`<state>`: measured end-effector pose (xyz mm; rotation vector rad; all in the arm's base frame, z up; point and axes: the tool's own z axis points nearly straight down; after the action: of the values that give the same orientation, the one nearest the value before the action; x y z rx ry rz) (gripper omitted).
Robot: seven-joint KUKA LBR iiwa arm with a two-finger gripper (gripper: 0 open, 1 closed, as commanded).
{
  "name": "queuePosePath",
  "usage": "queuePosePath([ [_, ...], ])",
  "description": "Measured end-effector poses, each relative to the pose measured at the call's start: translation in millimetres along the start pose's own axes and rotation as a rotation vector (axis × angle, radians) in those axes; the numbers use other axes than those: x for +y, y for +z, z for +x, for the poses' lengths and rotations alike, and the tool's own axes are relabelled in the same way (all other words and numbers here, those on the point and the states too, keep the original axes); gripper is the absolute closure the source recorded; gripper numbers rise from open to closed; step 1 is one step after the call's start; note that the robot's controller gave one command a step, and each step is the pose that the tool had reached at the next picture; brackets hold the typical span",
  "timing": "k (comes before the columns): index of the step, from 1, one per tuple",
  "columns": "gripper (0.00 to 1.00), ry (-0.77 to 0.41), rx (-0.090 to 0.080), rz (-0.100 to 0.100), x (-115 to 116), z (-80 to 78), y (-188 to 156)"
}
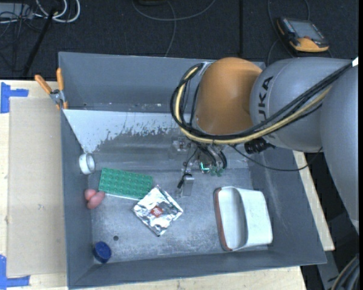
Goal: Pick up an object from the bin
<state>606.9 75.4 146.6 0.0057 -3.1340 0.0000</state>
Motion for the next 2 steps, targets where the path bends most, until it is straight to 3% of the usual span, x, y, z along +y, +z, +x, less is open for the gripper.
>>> queuePosePath([
  [1, 0.0, -0.039, -0.002, -0.003, 91.1, 18.3, 80.7],
  [2, 0.0, -0.109, -0.011, -0.002, 123.7, 9.3, 45.6],
])
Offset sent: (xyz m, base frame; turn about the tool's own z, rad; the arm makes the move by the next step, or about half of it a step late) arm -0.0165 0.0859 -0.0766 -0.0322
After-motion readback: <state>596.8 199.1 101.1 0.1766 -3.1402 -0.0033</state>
